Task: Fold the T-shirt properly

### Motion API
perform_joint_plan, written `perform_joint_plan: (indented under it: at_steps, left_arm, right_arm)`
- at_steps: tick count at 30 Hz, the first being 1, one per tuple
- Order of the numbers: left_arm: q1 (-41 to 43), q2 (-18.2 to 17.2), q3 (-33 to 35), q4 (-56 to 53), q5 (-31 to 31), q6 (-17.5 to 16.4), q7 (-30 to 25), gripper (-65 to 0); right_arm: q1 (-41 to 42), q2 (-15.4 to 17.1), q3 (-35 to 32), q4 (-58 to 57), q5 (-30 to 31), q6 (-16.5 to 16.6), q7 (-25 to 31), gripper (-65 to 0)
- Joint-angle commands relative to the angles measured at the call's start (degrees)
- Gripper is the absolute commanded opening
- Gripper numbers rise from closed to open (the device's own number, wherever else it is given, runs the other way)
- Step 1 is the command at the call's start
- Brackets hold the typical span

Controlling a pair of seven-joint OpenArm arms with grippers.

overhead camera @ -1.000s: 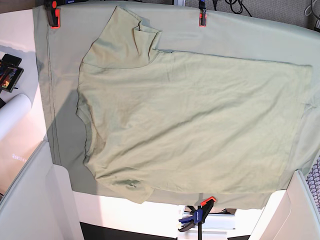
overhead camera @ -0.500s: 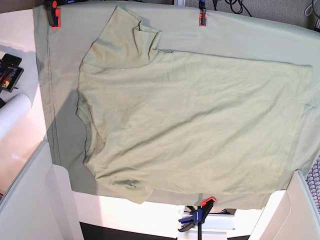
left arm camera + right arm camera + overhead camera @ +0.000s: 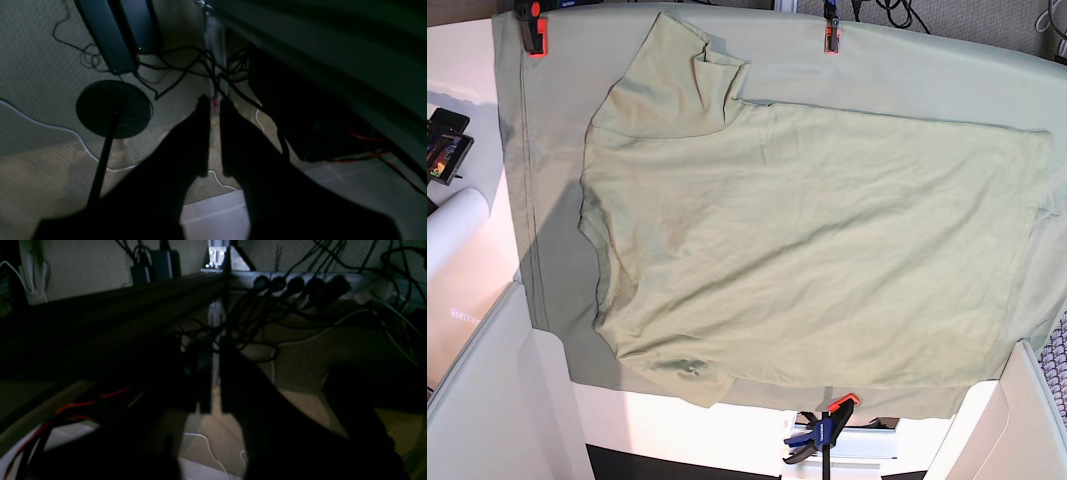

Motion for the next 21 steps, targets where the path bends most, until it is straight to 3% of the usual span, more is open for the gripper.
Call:
perform_joint_plan:
  at_steps: [1,4,9,12,16,21]
  left_arm:
    - [0.9,-0.3,0.1,0.2,0.0,-0.7,-1.0,-59.8]
    - [2.6,-1.3,-0.7,0.5,-0.9,-2.1,-3.2,-59.9]
    - [7.5,-5.3,-10.3,7.1,-2.7,-15.6,-4.6,-59.9]
    - [12.1,-7.2,-17.8,13.5,-3.9,-20.8,-4.5,-59.9]
    - [19.1,-9.2,-23.9,23.5,-4.0,-21.0,-3.8,-59.9]
    - [29.2,-12.2,-26.3,39.7,-8.4,-21.0,-1.7,-59.9]
  right_arm:
    - [-0.7,0.1,0.0,0.6,-0.1,0.8,0.5,-61.6]
    - [-2.9,0.4,0.0,2.7,-0.1,1.1,0.5,-61.6]
    - [-10.2,1.8,-2.0,10.7,1.8,4.2,0.5,-61.6]
    - [-15.7,3.5,-5.4,18.1,7.5,5.0,0.5,-61.6]
    - [-24.1,6.5,-8.7,30.3,11.0,5.0,0.4,-61.6]
    - [-35.1,10.3,-8.9,47.5,17.1,5.0,0.2,-61.6]
